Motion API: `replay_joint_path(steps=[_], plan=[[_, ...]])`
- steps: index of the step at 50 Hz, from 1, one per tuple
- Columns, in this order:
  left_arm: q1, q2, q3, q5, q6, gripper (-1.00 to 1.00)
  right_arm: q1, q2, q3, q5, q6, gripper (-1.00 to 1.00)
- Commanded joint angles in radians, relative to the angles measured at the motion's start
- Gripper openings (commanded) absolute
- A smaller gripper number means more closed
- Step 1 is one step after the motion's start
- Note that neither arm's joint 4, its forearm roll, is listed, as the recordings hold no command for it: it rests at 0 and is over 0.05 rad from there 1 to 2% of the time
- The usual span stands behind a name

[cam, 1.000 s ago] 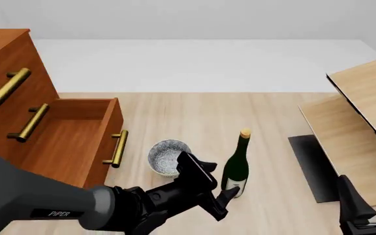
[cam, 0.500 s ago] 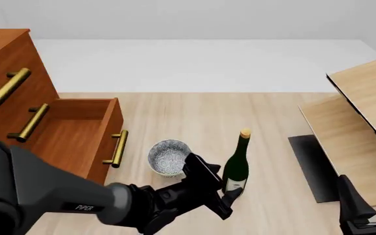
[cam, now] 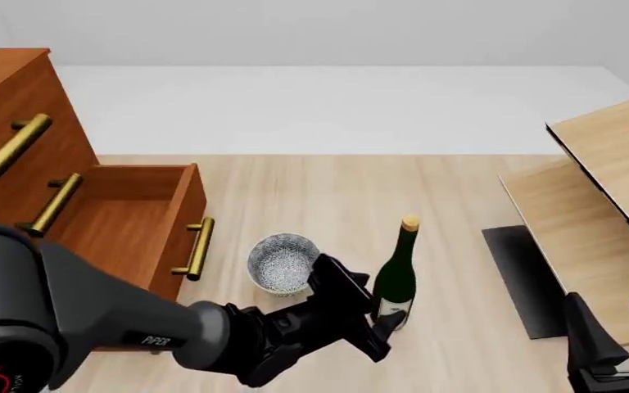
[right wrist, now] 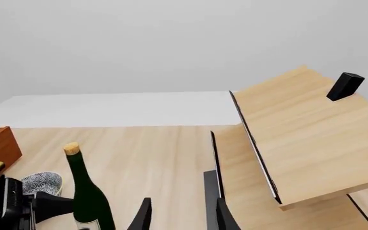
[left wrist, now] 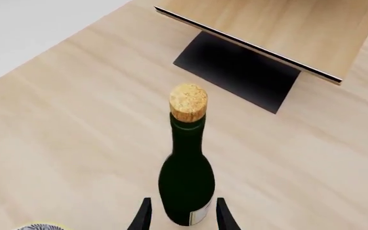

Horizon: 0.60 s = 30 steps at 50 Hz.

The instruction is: Put the wine bottle in the bottom drawer of the cabinet.

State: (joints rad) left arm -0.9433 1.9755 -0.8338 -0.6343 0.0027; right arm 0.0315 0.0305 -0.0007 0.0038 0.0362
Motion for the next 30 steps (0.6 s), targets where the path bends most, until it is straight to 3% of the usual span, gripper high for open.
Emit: replay_joint_path(steps=[1,30], plan=[[0.005,0.023,-0.027,0.013,-0.002,1.0,0.0,0.004,0.0,-0.001,0.0,1.0],[-0.002,0.057,-0.058,0.02,0.022,1.0,0.005,0.013,0.0,-0.008,0.0,1.0]])
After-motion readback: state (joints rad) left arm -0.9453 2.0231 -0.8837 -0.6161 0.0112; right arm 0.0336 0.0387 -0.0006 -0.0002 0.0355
